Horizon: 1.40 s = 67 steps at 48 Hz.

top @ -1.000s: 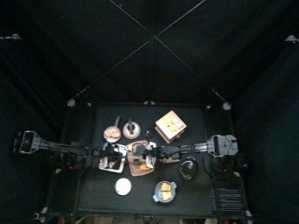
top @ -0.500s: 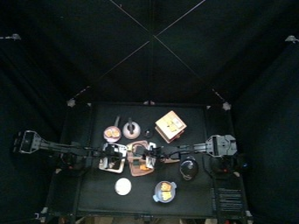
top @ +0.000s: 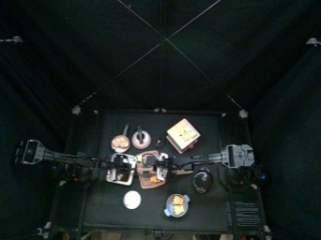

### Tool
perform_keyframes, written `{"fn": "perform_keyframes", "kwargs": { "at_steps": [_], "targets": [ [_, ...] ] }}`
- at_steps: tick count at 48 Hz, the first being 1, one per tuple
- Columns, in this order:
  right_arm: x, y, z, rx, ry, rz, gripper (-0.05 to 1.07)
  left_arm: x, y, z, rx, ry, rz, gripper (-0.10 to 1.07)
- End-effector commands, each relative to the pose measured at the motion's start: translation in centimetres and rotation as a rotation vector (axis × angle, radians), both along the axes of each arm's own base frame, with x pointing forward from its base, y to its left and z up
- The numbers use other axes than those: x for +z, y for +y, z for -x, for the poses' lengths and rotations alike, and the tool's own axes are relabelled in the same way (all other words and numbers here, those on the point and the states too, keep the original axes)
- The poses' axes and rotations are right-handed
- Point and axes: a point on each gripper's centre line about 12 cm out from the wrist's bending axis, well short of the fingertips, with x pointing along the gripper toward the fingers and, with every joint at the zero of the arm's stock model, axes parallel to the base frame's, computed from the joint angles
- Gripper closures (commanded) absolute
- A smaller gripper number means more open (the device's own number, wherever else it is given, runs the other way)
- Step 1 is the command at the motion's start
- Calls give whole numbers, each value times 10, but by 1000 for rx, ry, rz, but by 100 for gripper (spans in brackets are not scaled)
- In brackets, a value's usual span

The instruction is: Cut green sushi roll in half

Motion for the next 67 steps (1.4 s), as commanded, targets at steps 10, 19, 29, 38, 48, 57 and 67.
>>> {"fn": "perform_keyframes", "kwargs": {
  "at_steps": [10,19,29,38,48,57,67],
  "targets": [
    [-2,-11,3,-31,18,-7,73,-5,-1,-4,-4,28,-1,50],
    [-6,-11,2,-31,26,-7,73,-6,0,-3,3,35,1,50],
    [-12,-11,1,-31,38,-8,73,-6,1,-4,6,35,1,50],
    [-16,-11,1,-31,47,-10,73,-6,1,-4,6,35,1,50],
    [-20,-14,1,-49,54,-16,73,-5,2,-5,9,32,-1,50],
    [-22,-18,3,-63,60,-20,73,-8,5,-5,21,44,0,50],
    [-24,-17,3,-63,64,-21,73,-15,5,-9,23,80,-1,50]
  ]
}}
